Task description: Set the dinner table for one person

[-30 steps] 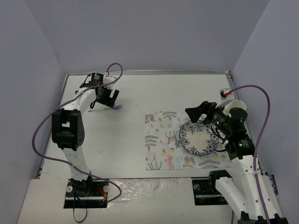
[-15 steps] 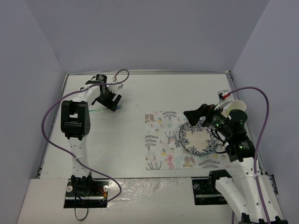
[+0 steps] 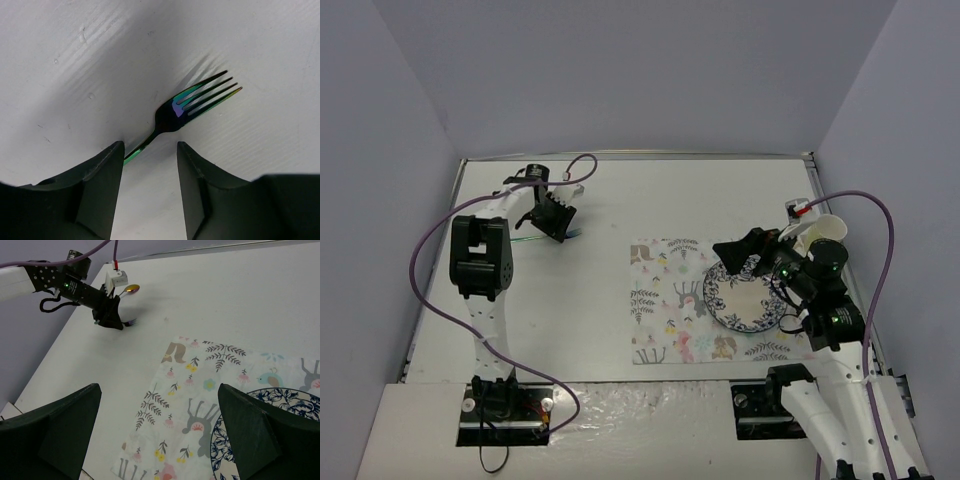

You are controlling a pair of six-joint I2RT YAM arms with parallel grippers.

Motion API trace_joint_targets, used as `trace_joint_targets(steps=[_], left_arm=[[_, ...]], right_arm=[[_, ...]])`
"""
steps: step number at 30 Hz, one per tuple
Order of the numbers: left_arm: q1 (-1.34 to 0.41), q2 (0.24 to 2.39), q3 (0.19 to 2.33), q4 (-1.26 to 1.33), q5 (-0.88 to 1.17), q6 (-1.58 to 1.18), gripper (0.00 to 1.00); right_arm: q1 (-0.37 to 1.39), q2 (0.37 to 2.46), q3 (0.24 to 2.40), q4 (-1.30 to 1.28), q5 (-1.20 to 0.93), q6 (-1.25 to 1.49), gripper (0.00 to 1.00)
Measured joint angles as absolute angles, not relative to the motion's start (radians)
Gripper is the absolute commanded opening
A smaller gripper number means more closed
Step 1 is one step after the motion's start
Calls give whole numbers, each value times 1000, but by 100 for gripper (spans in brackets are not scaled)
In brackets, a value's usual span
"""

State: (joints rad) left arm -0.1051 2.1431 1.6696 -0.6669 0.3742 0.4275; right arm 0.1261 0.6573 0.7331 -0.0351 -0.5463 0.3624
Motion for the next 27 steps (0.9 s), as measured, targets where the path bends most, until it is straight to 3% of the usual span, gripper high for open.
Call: trace_joint_targets(steps=[10, 21, 27], left_arm=[[-113, 2074, 1555, -628, 375, 380, 1], [-185, 1956, 1399, -600, 343, 142, 0], [-365, 1802, 1333, -562, 230, -217, 0]], right_arm=[[126, 609, 723, -42, -546, 363, 100], [126, 551, 696, -56, -540, 366, 100], [126, 519, 701, -87, -524, 361, 100]])
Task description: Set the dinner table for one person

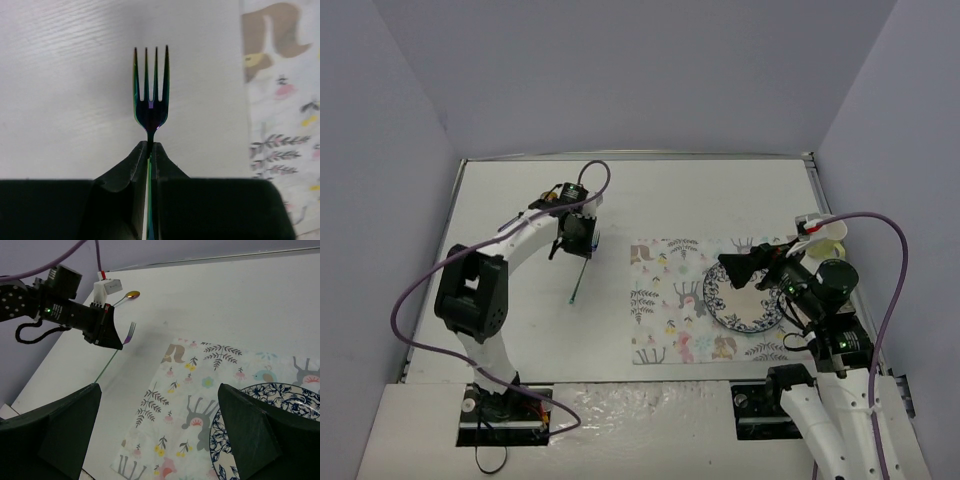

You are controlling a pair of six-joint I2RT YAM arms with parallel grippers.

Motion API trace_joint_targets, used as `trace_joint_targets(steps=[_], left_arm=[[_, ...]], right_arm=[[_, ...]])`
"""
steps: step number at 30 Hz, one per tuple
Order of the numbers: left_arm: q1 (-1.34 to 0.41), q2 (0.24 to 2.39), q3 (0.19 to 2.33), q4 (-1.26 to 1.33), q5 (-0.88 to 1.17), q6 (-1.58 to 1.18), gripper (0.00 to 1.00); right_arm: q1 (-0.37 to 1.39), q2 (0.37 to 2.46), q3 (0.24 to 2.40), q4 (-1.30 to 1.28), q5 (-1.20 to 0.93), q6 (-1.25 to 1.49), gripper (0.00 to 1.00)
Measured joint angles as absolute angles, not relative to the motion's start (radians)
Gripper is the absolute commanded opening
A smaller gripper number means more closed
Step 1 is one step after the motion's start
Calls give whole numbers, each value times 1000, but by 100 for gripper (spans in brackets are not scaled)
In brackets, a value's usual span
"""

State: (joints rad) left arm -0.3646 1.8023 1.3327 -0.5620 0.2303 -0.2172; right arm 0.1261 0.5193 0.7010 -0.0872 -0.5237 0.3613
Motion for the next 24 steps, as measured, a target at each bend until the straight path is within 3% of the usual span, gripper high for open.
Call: trace_joint_targets(steps=[8, 14, 24], left_arm=[[-661, 1618, 1282, -458, 46, -672, 0], [-827, 1697, 1296, -391, -66, -864, 0], [-901, 1857, 1351, -358, -140, -970, 0]], right_arm=[[126, 500, 745, -163, -476, 339, 100], [126, 469, 760, -204, -454, 329, 100], [126, 435, 768, -262, -423, 297, 100]])
